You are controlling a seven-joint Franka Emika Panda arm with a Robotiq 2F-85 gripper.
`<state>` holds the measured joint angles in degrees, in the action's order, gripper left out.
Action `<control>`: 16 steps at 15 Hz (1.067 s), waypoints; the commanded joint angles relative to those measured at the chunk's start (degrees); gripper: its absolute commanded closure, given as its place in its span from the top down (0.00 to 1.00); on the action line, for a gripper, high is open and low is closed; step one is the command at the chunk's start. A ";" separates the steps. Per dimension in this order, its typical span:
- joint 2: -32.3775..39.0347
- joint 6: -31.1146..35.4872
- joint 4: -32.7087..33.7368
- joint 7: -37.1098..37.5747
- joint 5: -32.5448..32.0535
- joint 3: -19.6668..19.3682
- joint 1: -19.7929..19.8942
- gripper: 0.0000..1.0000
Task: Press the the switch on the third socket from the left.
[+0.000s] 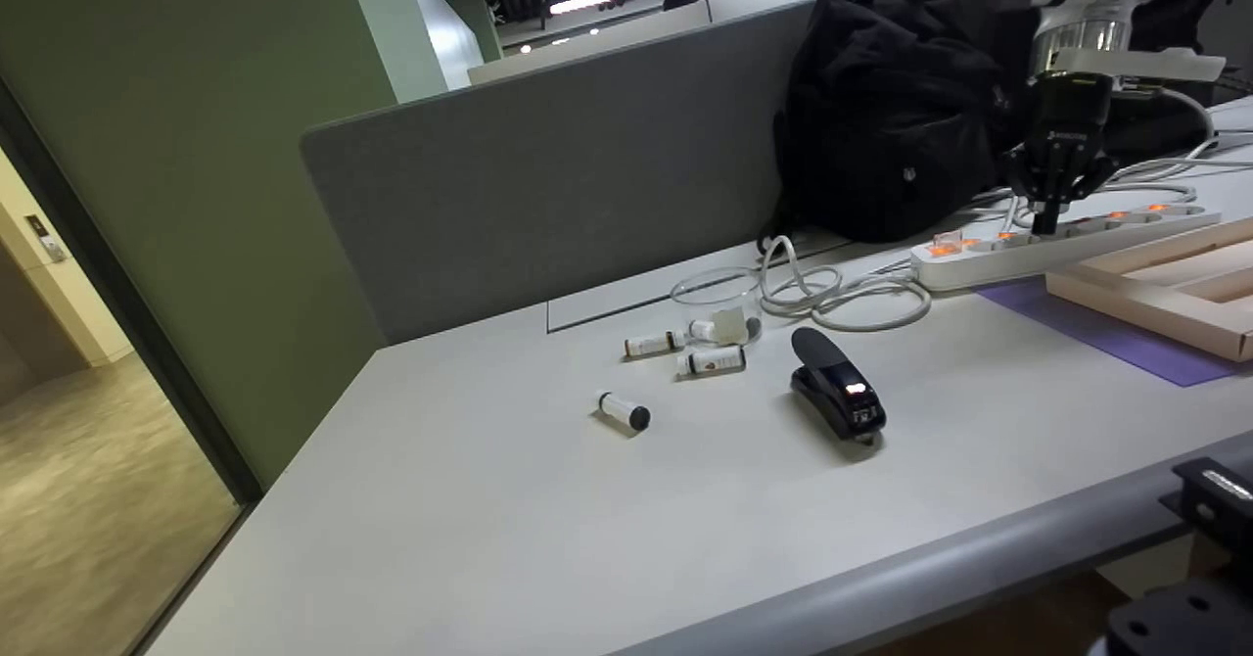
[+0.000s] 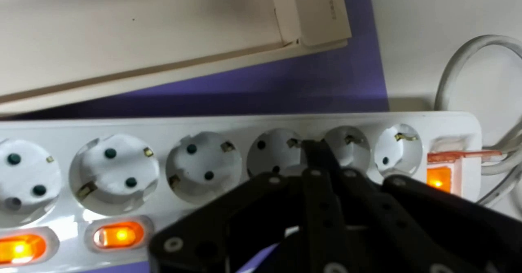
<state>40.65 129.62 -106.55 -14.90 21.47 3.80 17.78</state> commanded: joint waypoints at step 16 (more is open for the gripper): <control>0.96 4.53 2.90 -1.37 -4.15 -1.14 -2.42 0.00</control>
<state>40.84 134.41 -104.81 -16.97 18.99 3.66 16.35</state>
